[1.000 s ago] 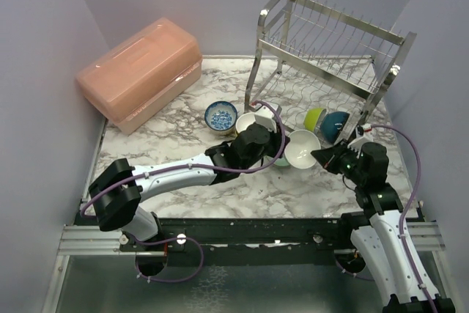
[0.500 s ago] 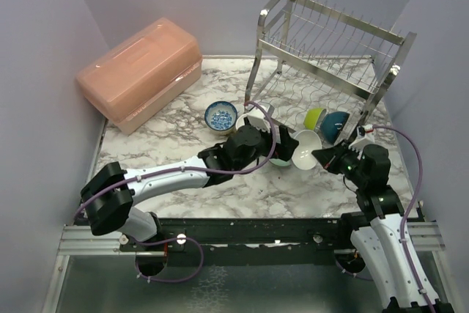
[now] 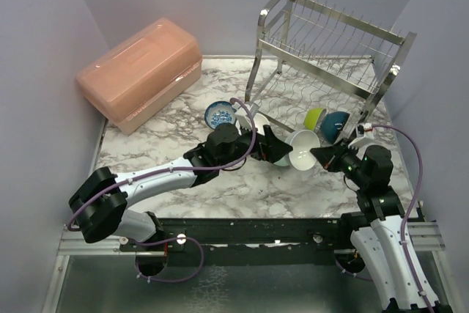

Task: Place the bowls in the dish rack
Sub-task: Pick up the bowl from the center of the board.

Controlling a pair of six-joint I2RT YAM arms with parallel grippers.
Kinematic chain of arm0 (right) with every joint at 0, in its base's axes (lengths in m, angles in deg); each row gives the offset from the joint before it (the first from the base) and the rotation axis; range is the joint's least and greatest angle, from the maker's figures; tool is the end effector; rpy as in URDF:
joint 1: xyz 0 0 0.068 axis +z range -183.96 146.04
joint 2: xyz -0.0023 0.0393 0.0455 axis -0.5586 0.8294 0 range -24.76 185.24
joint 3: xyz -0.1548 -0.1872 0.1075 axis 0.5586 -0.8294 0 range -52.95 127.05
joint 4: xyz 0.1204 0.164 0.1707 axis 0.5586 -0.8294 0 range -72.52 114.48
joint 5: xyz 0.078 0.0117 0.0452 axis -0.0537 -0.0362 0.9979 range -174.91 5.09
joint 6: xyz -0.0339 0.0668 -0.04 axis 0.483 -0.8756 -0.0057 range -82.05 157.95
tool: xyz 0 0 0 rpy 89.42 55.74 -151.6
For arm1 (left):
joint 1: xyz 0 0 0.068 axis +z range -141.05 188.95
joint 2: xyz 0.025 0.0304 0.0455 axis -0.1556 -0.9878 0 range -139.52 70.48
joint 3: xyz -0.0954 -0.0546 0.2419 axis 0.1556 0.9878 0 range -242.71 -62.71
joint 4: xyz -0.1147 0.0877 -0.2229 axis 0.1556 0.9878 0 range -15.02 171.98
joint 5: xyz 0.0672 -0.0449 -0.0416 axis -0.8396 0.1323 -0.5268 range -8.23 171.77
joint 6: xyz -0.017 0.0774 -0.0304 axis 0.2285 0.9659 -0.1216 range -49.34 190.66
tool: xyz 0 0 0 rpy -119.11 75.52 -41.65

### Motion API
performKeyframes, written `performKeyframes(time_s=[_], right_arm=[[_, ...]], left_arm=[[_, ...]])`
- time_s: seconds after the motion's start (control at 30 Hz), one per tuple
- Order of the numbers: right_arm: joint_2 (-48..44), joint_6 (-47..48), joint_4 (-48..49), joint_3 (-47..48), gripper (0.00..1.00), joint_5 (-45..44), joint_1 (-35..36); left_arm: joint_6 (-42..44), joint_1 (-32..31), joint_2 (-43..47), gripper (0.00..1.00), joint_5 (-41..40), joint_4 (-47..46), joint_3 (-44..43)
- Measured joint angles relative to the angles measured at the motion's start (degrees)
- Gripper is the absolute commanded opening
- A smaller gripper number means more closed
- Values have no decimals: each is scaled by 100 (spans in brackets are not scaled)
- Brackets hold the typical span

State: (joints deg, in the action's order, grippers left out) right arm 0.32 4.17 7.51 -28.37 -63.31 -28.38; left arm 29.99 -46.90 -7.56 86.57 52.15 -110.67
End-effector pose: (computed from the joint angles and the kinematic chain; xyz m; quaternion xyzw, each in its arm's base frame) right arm 0.1709 0.0443 0.2371 0.0855 0.7951 0.3380 0.4962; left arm 0.1969 -0.3012 0.2727 0.1265 0.7395 -0.5137 0.4162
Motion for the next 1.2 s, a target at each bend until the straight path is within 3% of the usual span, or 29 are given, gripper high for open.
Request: performKeyframes(time_s=[0.47,1.2], right_arm=[[37,24,317,11,0,407,9],[164,-26,409,11,0,597,9]], left_arm=[[-1113,221,-498,94,1779,-1198,415],[-1191,210,-684,92,1875,-1578,389]])
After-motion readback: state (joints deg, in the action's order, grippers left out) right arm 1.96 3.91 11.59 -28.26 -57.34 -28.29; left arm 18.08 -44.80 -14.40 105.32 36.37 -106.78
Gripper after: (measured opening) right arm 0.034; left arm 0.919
